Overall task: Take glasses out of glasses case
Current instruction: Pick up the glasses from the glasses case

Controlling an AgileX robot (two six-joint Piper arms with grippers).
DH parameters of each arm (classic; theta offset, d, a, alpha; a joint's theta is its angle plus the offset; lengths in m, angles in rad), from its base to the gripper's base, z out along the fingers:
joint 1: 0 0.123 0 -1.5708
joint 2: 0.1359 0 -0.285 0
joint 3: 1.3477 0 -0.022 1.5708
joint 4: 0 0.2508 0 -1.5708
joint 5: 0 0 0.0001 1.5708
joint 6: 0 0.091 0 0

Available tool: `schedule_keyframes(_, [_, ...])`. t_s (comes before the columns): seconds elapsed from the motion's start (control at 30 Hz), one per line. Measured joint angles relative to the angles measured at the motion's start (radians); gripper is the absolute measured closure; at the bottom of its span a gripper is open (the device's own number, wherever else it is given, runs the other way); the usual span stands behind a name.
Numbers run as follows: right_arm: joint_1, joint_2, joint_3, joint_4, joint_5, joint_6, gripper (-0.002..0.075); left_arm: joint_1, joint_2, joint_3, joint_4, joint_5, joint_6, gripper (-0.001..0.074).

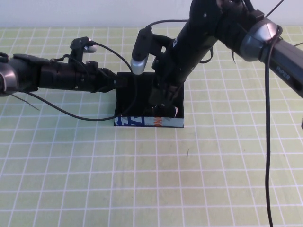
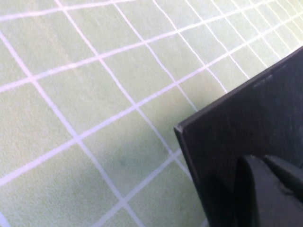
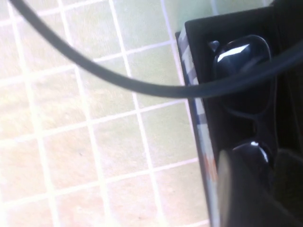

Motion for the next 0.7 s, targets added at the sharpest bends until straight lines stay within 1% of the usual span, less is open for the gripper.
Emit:
schedule_keyframes(0.07, [0.000, 0.019, 0.000, 0.000, -0.007, -0.051, 0.0498, 0.000, 0.000, 0.000, 0.000, 0.000, 0.000, 0.0739])
schedule_keyframes(0.2, [0.001, 0.061, 0.002, 0.002, -0.028, -0.091, 0.0459, 0.000, 0.000, 0.000, 0.000, 0.000, 0.000, 0.0739])
schedule_keyframes(0.47, [0.022, 0.095, 0.003, 0.001, -0.107, -0.121, 0.0450, 0.000, 0.000, 0.000, 0.000, 0.002, 0.000, 0.0739])
schedule_keyframes(0.7, [0.022, 0.117, 0.003, -0.017, -0.155, -0.127, 0.0450, 0.000, 0.000, 0.000, 0.000, 0.005, 0.000, 0.0739])
